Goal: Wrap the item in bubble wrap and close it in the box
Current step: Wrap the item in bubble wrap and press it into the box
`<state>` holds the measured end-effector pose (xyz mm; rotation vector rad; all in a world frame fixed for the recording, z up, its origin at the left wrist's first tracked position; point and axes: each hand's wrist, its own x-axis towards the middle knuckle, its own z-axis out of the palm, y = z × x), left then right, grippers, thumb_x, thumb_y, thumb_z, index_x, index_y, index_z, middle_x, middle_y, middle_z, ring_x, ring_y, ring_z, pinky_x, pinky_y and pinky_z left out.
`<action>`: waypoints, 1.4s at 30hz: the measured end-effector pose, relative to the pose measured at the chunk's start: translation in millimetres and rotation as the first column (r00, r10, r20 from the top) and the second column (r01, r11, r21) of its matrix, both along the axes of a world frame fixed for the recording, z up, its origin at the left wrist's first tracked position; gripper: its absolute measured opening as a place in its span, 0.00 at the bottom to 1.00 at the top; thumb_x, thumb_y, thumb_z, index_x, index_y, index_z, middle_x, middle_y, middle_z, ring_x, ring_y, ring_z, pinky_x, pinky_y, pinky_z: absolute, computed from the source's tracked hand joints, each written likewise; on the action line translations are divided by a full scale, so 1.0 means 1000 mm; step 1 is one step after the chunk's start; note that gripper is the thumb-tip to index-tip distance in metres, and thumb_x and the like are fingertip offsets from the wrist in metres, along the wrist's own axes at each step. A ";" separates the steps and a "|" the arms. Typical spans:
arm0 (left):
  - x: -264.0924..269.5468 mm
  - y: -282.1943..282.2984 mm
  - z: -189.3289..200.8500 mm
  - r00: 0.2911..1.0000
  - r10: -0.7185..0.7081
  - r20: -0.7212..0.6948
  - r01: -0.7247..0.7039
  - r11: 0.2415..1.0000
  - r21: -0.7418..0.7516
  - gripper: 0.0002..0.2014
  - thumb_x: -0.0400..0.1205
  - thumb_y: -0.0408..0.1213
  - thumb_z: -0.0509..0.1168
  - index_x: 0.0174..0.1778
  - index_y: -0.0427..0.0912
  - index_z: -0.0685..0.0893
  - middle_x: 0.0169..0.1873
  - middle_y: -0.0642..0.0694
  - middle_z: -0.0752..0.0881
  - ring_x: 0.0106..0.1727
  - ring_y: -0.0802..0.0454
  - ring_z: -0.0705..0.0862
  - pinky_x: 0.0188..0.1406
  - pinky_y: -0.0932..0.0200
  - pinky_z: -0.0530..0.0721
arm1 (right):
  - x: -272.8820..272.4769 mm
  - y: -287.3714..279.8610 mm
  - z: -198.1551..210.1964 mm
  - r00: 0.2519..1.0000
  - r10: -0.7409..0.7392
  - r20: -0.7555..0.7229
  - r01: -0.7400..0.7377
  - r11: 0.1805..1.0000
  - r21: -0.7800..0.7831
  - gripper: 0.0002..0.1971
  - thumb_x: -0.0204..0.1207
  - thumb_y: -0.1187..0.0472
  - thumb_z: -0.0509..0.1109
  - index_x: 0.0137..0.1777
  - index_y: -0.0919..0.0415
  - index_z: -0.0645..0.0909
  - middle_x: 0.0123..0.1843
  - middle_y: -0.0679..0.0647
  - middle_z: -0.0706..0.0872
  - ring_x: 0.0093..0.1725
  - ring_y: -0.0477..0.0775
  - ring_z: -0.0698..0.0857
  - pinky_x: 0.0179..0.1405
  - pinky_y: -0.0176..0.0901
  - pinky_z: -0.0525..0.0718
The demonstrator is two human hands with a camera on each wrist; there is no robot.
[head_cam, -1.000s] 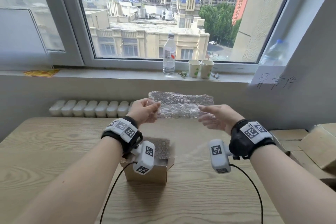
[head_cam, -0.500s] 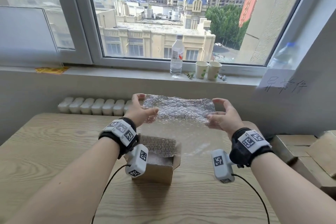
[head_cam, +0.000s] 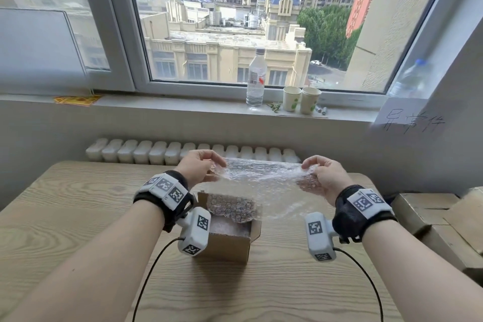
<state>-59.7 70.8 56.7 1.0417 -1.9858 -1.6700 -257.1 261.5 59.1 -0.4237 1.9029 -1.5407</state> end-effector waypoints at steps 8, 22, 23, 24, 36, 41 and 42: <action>0.002 0.007 0.006 0.999 -0.038 0.003 0.038 0.999 0.007 0.09 0.83 0.36 0.64 0.39 0.37 0.83 0.41 0.39 0.83 0.30 0.50 0.84 0.34 0.56 0.88 | 0.001 0.002 0.007 0.989 0.061 0.134 -0.061 0.998 -0.010 0.14 0.80 0.56 0.62 0.39 0.65 0.81 0.34 0.58 0.85 0.32 0.60 0.87 0.32 0.44 0.88; 0.007 0.010 0.006 0.995 0.016 -0.098 -0.001 0.989 0.151 0.11 0.82 0.22 0.64 0.39 0.40 0.73 0.39 0.38 0.87 0.27 0.53 0.90 0.26 0.63 0.90 | 0.010 -0.003 0.003 0.978 0.155 0.140 -0.150 0.988 -0.045 0.00 0.83 0.65 0.63 0.51 0.60 0.75 0.47 0.64 0.89 0.39 0.59 0.92 0.43 0.49 0.89; 0.006 0.011 0.007 0.995 0.006 -0.102 0.013 0.983 0.181 0.10 0.83 0.23 0.62 0.42 0.40 0.71 0.39 0.37 0.87 0.24 0.52 0.90 0.25 0.61 0.90 | 0.012 -0.004 0.004 0.976 0.184 0.113 -0.183 0.983 -0.015 0.03 0.84 0.59 0.62 0.52 0.57 0.74 0.48 0.63 0.90 0.42 0.59 0.91 0.45 0.49 0.86; 0.005 0.013 0.009 0.994 0.008 -0.107 0.014 0.980 0.201 0.09 0.84 0.23 0.60 0.44 0.40 0.71 0.38 0.36 0.86 0.22 0.52 0.90 0.24 0.61 0.90 | 0.014 -0.006 0.004 0.972 0.213 0.100 -0.214 0.977 -0.006 0.05 0.84 0.55 0.62 0.53 0.55 0.74 0.47 0.63 0.91 0.43 0.57 0.91 0.45 0.47 0.84; 0.010 -0.001 0.007 0.998 0.024 -0.054 -0.014 0.983 0.181 0.14 0.85 0.23 0.55 0.44 0.41 0.84 0.30 0.44 0.80 0.16 0.61 0.83 0.22 0.66 0.87 | 0.010 -0.005 -0.005 0.969 0.182 0.170 -0.171 0.982 -0.074 0.14 0.75 0.75 0.70 0.58 0.64 0.84 0.28 0.51 0.88 0.21 0.41 0.86 0.18 0.30 0.81; 0.013 -0.005 0.005 0.998 0.024 -0.054 -0.014 0.984 0.178 0.12 0.85 0.23 0.57 0.46 0.41 0.83 0.32 0.46 0.80 0.22 0.59 0.81 0.19 0.68 0.85 | 0.008 -0.006 -0.006 0.973 0.132 0.187 -0.116 0.989 -0.092 0.15 0.72 0.85 0.64 0.45 0.66 0.84 0.28 0.57 0.90 0.24 0.46 0.88 0.21 0.30 0.84; 0.015 -0.007 0.005 0.999 0.019 -0.046 -0.011 0.985 0.175 0.11 0.84 0.22 0.58 0.48 0.39 0.83 0.34 0.45 0.81 0.25 0.58 0.80 0.17 0.68 0.84 | 0.006 -0.006 -0.007 0.976 0.107 0.189 -0.090 0.991 -0.100 0.16 0.73 0.87 0.61 0.41 0.67 0.83 0.30 0.60 0.89 0.24 0.49 0.87 0.20 0.30 0.84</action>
